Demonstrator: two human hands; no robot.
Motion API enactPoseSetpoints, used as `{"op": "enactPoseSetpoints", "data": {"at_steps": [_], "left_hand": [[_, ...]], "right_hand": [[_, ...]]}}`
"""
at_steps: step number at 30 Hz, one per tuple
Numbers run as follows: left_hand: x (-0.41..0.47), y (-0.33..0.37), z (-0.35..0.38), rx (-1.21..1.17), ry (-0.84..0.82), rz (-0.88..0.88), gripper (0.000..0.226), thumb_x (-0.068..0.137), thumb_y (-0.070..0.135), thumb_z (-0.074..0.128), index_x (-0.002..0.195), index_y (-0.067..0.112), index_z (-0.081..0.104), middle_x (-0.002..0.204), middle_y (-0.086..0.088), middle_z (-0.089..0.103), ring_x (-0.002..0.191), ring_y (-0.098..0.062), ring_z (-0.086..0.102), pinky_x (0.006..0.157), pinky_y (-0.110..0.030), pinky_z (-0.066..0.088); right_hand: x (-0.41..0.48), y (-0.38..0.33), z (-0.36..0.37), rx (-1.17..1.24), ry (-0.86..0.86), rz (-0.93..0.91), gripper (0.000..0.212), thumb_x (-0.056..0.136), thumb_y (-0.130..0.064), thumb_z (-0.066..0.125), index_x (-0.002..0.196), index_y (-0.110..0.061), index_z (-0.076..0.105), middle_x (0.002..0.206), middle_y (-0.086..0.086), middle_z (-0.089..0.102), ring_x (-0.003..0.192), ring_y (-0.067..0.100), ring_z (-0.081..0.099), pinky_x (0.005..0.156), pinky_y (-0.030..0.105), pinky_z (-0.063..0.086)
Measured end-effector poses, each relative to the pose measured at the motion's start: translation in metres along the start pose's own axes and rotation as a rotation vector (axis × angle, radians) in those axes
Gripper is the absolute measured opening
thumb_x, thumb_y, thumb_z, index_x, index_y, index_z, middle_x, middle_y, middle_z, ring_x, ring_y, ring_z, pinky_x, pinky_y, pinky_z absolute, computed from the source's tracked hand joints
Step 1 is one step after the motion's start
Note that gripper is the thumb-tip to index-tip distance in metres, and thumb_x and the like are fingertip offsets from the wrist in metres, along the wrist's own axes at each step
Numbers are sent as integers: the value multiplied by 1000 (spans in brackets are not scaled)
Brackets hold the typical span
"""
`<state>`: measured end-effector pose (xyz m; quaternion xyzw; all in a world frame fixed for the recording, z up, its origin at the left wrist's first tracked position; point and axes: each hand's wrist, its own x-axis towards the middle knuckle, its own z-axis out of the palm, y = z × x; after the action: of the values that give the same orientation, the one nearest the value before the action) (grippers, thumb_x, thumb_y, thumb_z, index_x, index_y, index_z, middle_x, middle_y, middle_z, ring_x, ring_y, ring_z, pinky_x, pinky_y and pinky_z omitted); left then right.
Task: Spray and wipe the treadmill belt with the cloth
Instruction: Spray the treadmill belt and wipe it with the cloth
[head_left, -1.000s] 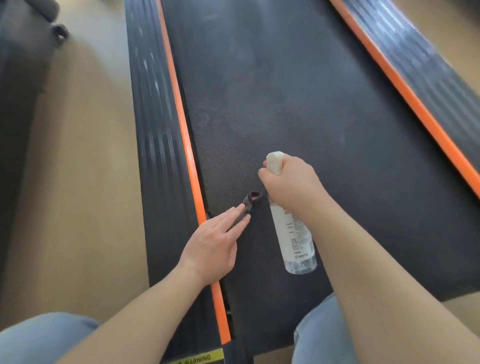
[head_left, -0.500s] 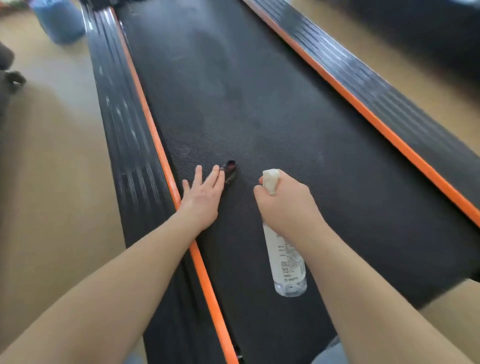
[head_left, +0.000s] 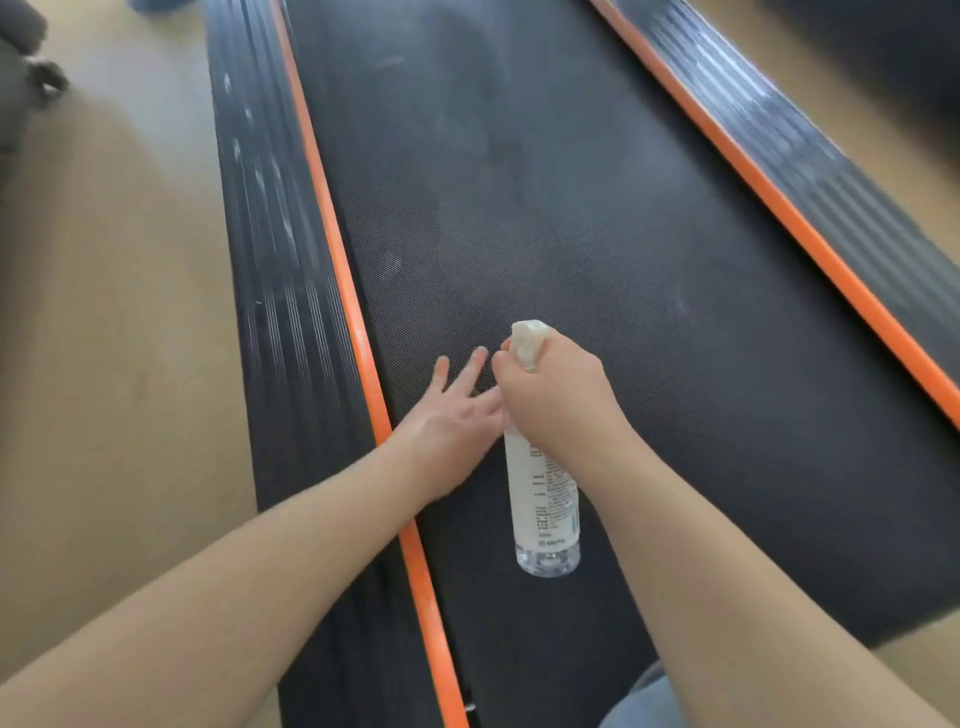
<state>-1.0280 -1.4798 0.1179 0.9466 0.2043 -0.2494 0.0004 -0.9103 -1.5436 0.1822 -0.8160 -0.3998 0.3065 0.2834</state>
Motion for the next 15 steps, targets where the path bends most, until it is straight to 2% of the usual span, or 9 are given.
{"op": "enactPoseSetpoints", "data": {"at_steps": [2, 5, 6, 8, 10, 12, 14, 15], "left_hand": [[21, -25, -6, -52, 25, -169, 80, 102, 6, 40, 161, 25, -13, 168, -4, -18, 150, -49, -20, 119, -70, 2], [31, -37, -7, -219, 66, -366, 93, 94, -1, 53, 162, 27, -4, 167, -9, -15, 150, -50, -16, 118, -70, 4], [28, -32, -5, -262, 104, -390, 94, 91, -3, 55, 162, 28, 1, 166, -11, -9, 151, -47, -12, 118, -67, 5], [12, -17, 2, -312, 295, -407, 88, 86, -2, 58, 160, 29, 22, 154, -13, 17, 147, -39, 14, 119, -58, 16], [-8, -4, 5, -318, 519, -381, 75, 81, 4, 64, 150, 25, 44, 132, -7, 43, 127, -30, 39, 108, -49, 31], [-25, 7, 2, -319, 632, -316, 57, 79, 13, 65, 134, 22, 59, 112, 1, 59, 114, -26, 50, 97, -46, 37], [-41, 24, 0, -297, 576, -139, 36, 81, 25, 58, 115, 21, 67, 102, 7, 66, 110, -24, 56, 93, -46, 42], [-51, 33, 0, -297, 487, -35, 33, 83, 31, 53, 112, 21, 67, 103, 8, 67, 110, -23, 57, 92, -44, 45]], "right_hand": [[1, 3, -5, 8, 1, -11, 20, 99, -33, 50, 88, -19, 58, 75, -7, 57, 71, 12, 56, 57, 24, 36], [1, 7, -16, 6, 34, -19, 22, 98, -31, 49, 86, -15, 58, 76, -4, 58, 76, 18, 58, 60, 29, 38], [2, 7, -19, 20, 45, -13, 22, 97, -31, 49, 87, -15, 59, 77, -4, 59, 77, 19, 59, 62, 29, 41], [2, 6, -26, 65, 55, 0, 21, 98, -31, 50, 91, -15, 62, 81, -4, 60, 80, 19, 60, 69, 32, 49], [5, 6, -29, 100, 62, 1, 21, 98, -30, 50, 93, -14, 64, 81, -4, 61, 82, 19, 60, 71, 33, 50], [10, 4, -27, 124, 65, 15, 22, 97, -31, 50, 92, -14, 63, 79, -4, 61, 78, 17, 59, 66, 31, 43], [14, 3, -24, 104, 52, 2, 24, 97, -32, 49, 85, -13, 58, 74, -5, 58, 70, 14, 54, 59, 29, 37], [14, 3, -22, 71, 32, -18, 25, 98, -31, 49, 83, -12, 56, 72, -4, 56, 67, 13, 52, 58, 30, 36]]}}
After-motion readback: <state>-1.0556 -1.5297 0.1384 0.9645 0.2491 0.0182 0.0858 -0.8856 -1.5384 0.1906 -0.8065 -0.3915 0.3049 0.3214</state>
